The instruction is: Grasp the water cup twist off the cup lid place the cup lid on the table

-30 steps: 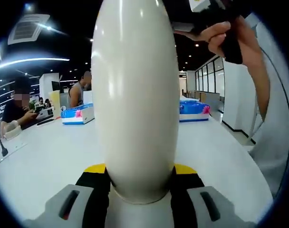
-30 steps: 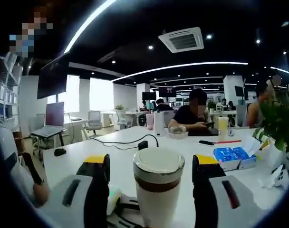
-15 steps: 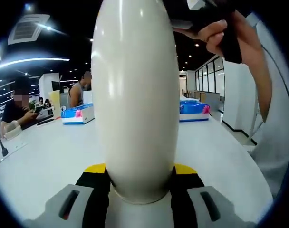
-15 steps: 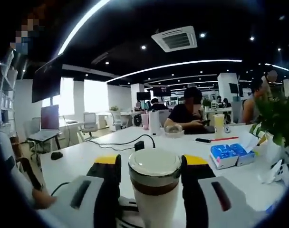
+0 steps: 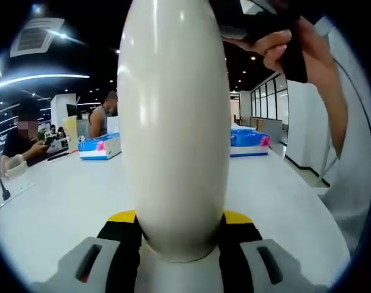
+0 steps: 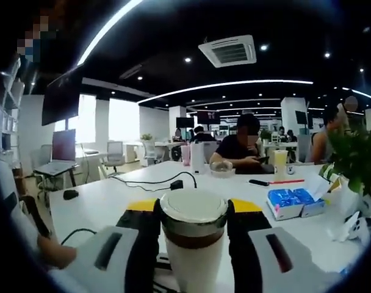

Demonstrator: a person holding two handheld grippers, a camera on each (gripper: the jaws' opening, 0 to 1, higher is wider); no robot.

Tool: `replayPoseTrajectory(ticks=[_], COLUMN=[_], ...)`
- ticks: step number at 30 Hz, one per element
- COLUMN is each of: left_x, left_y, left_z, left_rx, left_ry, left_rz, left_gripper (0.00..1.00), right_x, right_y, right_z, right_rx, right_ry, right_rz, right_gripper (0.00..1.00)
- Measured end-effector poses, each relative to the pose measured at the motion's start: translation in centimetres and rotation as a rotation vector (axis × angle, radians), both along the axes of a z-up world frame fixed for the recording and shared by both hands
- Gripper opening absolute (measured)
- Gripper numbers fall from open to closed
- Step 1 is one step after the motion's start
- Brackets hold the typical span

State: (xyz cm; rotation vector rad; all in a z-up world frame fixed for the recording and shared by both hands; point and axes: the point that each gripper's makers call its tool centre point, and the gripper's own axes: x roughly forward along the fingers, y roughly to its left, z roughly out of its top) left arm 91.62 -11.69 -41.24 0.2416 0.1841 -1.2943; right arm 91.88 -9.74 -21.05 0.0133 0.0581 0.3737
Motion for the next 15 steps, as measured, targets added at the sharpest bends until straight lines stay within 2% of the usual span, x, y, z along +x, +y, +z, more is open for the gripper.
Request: replayPoseTrajectory(ticks=[15], left_x=[-0.04], left_y=[-0.01], left_z=[0.03], left_rx=[-0.005], left_ry=[0.002], left_rz=[0.001], left_gripper=[0.51], right_x=[-0.05], right_y=[0.3], right_z=[0.08], right_rx=[-0.017], right_ry=[-0.022], right_rz=[0.088], right_gripper=[0.45])
